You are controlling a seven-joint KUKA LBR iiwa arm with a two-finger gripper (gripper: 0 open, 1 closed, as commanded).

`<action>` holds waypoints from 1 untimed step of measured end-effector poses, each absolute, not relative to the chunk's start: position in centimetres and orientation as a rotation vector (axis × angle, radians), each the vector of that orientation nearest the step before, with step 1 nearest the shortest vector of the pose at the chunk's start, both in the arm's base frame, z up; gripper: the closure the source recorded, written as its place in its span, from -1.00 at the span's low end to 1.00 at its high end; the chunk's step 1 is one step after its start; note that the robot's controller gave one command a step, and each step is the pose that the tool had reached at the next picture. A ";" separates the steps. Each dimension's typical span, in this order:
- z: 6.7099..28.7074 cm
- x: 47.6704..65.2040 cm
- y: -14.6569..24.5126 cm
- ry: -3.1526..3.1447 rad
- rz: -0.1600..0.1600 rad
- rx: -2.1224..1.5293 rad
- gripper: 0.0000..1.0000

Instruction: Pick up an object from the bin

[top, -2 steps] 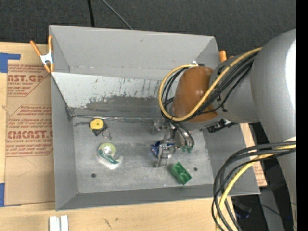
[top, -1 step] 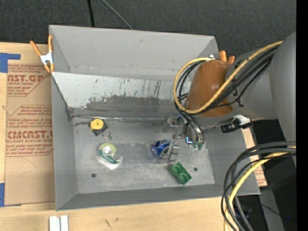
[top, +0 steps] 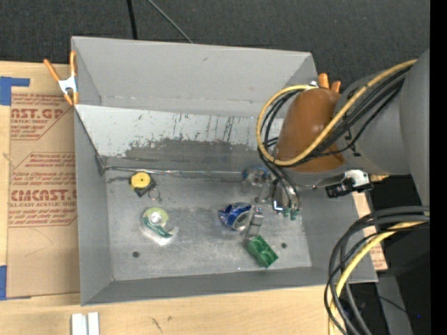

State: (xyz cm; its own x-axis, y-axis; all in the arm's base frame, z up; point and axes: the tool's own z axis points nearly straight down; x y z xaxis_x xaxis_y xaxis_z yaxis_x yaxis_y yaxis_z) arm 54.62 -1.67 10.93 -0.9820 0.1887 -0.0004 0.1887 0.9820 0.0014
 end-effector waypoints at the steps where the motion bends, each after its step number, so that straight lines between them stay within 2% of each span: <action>1: 6.7 53.9 -0.9 3.121 0.002 0.382 -1.00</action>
Offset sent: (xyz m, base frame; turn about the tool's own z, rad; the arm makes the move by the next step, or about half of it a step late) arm -0.0065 0.0063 -0.0393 0.0546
